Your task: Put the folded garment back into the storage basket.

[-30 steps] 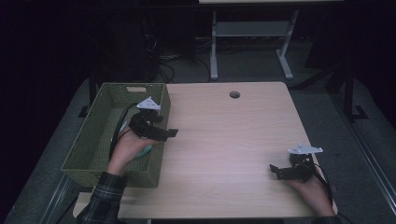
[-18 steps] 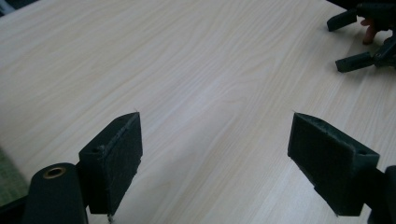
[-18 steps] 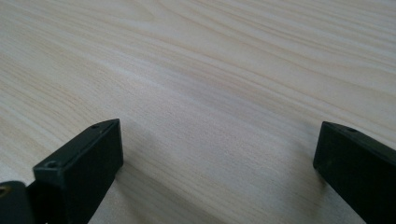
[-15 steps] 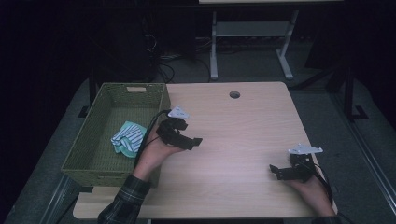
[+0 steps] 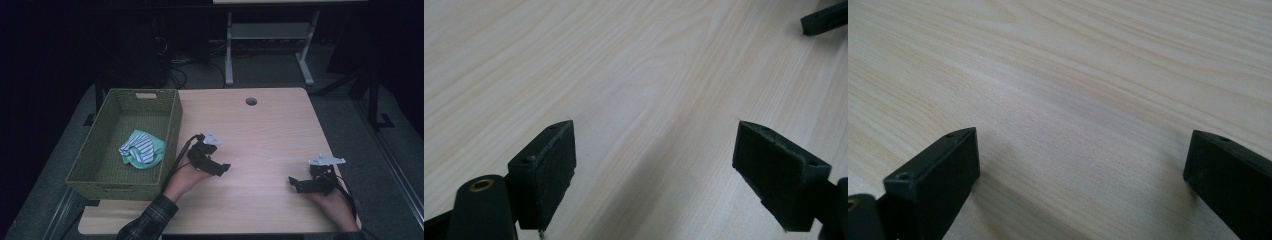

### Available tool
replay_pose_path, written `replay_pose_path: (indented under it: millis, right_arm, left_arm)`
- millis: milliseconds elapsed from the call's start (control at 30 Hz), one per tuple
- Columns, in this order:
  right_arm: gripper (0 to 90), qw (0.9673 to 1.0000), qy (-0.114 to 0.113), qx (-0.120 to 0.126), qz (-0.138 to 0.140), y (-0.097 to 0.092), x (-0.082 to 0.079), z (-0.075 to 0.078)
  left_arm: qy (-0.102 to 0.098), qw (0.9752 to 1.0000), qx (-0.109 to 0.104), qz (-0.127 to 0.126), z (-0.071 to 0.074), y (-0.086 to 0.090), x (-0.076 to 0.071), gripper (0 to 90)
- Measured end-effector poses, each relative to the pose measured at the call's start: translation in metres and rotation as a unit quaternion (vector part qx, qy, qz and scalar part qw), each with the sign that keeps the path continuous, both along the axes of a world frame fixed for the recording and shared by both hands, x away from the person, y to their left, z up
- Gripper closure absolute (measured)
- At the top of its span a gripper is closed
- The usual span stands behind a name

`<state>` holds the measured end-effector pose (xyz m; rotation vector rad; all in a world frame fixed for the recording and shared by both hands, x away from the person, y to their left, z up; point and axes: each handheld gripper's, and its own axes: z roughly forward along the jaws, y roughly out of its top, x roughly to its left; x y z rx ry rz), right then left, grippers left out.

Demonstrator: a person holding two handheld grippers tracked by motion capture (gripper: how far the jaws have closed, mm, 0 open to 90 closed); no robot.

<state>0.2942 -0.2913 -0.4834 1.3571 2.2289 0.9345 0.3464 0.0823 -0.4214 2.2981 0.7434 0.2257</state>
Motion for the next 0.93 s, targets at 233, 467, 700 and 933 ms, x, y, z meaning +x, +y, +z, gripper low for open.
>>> replay_pose_path:
  millis: [233, 467, 700, 933]
  right_arm:
    - [1.3, 1.0, -0.001, 0.0, 0.002, 0.0, 0.0, 0.0]
    - [1.3, 1.0, 0.0, 0.0, 0.003, 0.0, 0.0, 0.0]
    - [1.3, 1.0, 0.0, 0.001, 0.004, 0.0, 0.0, 0.0]
    - [1.3, 1.0, -0.001, 0.001, 0.004, 0.0, 0.0, 0.0]
  left_arm:
    - [-0.011, 0.9999, 0.004, 0.009, -0.022, 0.002, -0.003, 16.1]
    - [-0.002, 0.9997, 0.023, 0.011, -0.039, 0.003, -0.001, 14.7]
    - [-0.003, 0.9993, 0.037, 0.009, -0.047, -0.001, -0.003, 13.4]
    - [-0.011, 0.9995, 0.029, 0.006, -0.049, 0.002, -0.005, 12.8]
